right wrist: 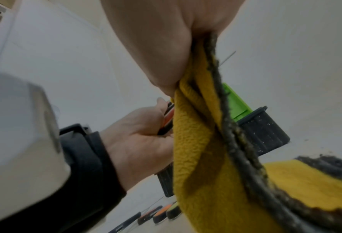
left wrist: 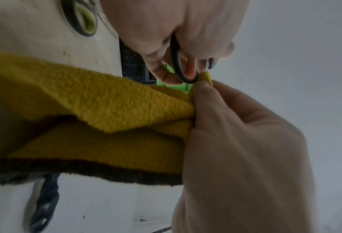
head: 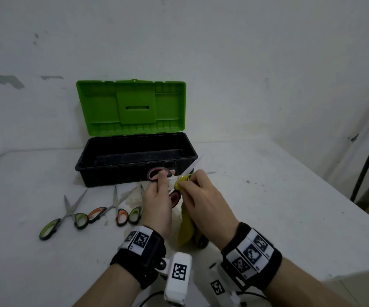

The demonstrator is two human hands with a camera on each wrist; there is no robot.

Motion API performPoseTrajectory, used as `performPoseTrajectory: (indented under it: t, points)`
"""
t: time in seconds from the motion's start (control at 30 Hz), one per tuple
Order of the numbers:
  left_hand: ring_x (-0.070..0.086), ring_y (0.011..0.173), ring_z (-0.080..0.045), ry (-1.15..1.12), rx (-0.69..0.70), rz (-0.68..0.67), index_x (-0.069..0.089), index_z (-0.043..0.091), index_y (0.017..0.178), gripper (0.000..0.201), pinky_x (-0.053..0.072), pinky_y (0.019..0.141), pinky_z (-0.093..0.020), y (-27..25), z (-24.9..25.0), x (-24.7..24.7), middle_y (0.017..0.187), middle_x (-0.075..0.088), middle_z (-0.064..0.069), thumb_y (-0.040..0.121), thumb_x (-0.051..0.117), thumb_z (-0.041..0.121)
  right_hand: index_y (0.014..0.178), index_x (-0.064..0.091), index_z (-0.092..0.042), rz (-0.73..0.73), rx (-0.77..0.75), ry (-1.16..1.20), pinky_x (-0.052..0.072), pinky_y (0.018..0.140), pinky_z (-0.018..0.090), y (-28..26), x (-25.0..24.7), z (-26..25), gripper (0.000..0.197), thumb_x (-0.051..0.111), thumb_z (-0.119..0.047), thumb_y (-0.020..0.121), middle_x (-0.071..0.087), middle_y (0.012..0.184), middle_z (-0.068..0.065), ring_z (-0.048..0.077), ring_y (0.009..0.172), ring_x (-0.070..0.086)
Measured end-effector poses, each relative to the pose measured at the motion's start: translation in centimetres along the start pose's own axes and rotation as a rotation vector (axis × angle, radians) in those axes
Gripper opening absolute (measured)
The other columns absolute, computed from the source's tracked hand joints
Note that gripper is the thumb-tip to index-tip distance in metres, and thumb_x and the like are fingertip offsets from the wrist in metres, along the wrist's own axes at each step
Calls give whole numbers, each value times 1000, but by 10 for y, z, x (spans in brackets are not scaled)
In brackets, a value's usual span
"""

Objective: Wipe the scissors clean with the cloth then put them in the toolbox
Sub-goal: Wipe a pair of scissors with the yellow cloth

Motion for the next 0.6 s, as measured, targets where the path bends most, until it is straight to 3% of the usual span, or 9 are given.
performPoseTrajectory:
  t: [0.1,0.17,0.27,0.43,0.5,0.6]
  points:
    - [71,104,-33,45,-36,-124,71,8,108,51,55,95,-50,0,-4,5,105,75,-16,86,67,55,99,65,-7,25,10,17,47,57,38,2,-4,5,16,52,-17,98,41,89,3,21,67,45]
    - [71,105,-32,46,-67,-167,69,3,108,40,55,94,-45,0,-5,7,105,75,-17,95,64,40,101,66,-8,26,11,23,47,57,37,3,-6,8,18,52,-18,99,41,89,2,20,67,45]
    - [72,106,-26,6,-122,-213,64,5,116,30,56,89,-38,-2,-5,8,112,74,-15,102,53,29,101,65,-8,2,-8,18,47,57,38,2,-4,10,21,49,-22,99,41,90,2,19,68,44]
    - [71,109,-21,-3,-154,-315,62,17,124,31,56,93,-45,-7,-7,14,116,74,-6,106,41,33,100,65,-9,2,-14,32,48,59,38,3,-2,11,21,48,-23,98,42,91,2,19,69,46]
    - [72,90,-20,-16,-136,-318,62,16,119,30,58,78,-38,-7,-5,16,106,74,-6,107,41,33,99,66,-9,13,-8,29,48,58,38,4,-4,14,16,53,-19,97,43,90,3,19,69,47]
    - [55,61,-14,-57,-112,-254,57,12,109,24,45,54,-24,-4,-2,12,84,62,-7,107,41,29,96,69,-8,61,44,-7,47,57,33,6,-11,29,10,60,-13,94,42,88,1,17,66,45]
Point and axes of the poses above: each hand's wrist, its own y-axis towards the middle knuckle, its own x-axis out of the palm, z = x × y, the point moved 7 cm from there along y, towards the middle knuckle
